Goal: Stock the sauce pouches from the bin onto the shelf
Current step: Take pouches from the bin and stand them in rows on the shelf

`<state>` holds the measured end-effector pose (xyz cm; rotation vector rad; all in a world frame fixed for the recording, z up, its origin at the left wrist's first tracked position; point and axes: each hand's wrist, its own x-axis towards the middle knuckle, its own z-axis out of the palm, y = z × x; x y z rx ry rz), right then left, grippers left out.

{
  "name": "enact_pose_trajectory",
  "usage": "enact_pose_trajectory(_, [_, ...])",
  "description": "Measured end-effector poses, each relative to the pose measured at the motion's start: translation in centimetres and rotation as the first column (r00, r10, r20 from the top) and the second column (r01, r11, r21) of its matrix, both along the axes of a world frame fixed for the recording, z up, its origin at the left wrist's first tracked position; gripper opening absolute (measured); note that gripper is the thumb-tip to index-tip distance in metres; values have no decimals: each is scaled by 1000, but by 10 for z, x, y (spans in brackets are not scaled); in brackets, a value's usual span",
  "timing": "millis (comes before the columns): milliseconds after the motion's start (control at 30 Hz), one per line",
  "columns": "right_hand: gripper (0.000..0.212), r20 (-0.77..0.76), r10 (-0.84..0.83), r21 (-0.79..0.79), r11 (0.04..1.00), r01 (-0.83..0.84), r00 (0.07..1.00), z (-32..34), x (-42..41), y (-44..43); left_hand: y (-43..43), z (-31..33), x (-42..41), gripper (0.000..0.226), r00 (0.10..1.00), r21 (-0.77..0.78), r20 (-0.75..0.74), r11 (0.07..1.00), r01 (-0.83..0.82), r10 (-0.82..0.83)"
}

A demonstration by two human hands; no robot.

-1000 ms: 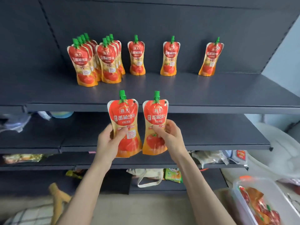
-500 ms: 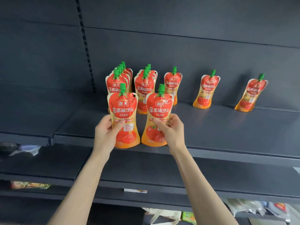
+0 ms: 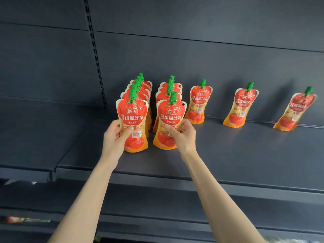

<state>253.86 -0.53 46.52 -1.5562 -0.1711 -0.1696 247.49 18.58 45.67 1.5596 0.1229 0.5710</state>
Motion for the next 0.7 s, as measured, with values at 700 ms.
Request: enact_pose_trajectory(700, [63, 10, -89, -545, 835, 80, 996, -26, 0, 9, 26, -24, 12, 43, 994, 244, -71, 964, 103, -88])
